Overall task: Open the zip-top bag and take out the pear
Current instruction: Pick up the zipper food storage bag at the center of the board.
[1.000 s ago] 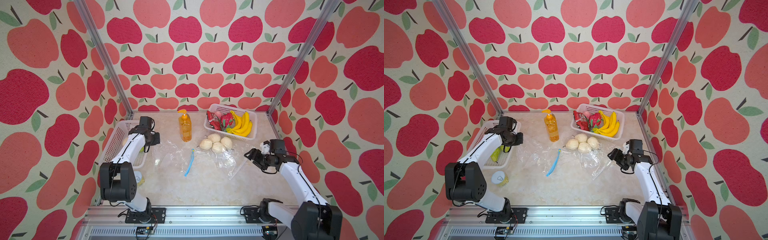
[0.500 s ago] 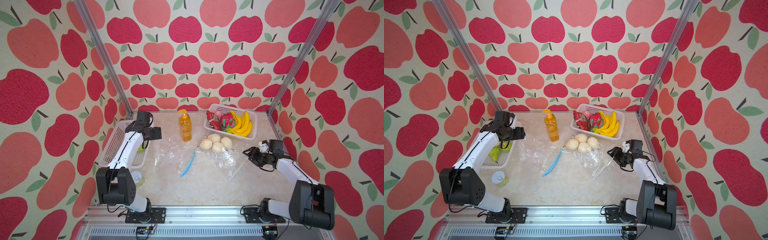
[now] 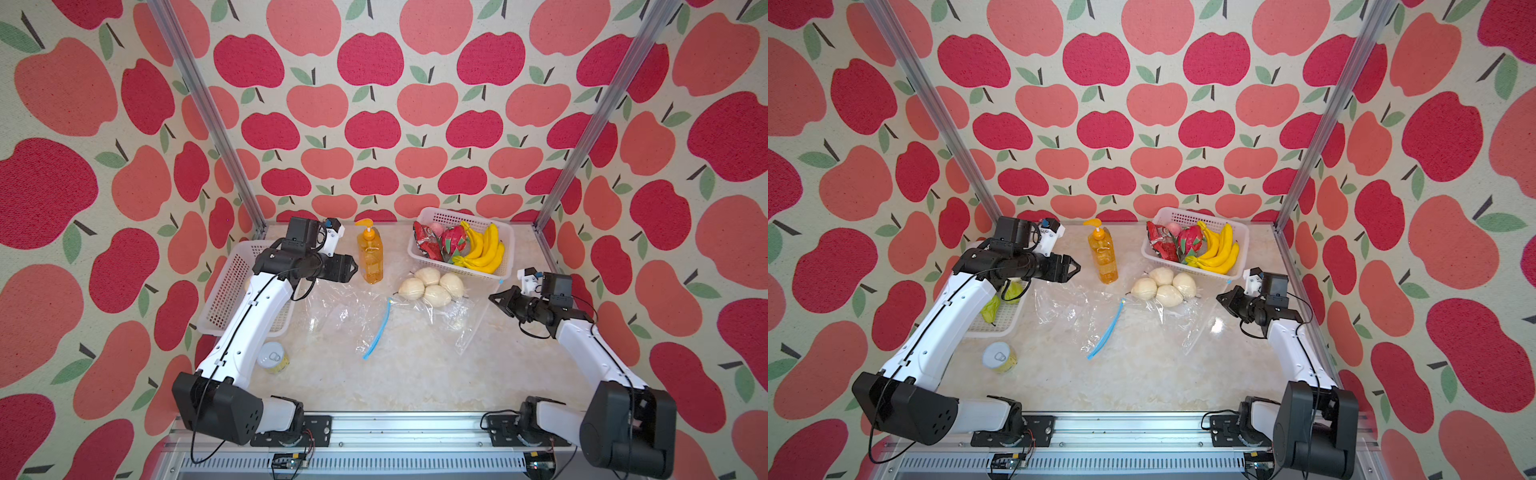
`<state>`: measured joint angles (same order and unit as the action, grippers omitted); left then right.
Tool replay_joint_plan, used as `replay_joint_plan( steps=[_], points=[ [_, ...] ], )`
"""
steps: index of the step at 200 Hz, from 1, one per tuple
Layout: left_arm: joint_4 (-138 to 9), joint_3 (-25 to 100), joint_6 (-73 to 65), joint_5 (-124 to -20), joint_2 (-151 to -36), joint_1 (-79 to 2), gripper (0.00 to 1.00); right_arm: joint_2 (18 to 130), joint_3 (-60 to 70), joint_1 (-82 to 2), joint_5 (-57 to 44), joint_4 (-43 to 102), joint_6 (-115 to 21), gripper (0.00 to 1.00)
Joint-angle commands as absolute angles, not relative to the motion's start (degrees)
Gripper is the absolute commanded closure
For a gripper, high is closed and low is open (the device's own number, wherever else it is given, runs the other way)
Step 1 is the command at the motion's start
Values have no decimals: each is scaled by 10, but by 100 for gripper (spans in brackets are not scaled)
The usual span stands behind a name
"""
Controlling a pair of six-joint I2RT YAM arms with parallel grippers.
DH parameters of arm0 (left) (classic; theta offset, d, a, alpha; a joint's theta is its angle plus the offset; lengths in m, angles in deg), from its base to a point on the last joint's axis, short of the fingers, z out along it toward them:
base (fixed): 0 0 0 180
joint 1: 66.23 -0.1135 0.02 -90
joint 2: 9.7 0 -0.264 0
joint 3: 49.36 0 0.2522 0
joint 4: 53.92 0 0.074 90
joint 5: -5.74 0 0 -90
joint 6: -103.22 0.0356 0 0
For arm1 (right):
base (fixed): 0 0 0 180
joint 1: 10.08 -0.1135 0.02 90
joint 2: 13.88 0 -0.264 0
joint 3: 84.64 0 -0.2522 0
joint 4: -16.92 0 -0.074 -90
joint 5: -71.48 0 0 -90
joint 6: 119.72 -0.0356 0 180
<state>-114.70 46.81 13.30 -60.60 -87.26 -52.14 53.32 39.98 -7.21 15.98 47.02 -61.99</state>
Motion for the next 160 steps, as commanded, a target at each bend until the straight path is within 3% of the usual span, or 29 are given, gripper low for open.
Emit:
replay_joint_plan(
  steps=[1,47,160],
  points=[
    [-1114,484,152,-484,-858,-520,22,506,334,-96,176,541,-558,100],
    [-1045,517,135,-359,-891,-517,15,536,168,-163,178,656,-470,100],
    [-982,610,119,-283,-985,-500,7,727,-271,-263,226,968,-262,100]
  ],
)
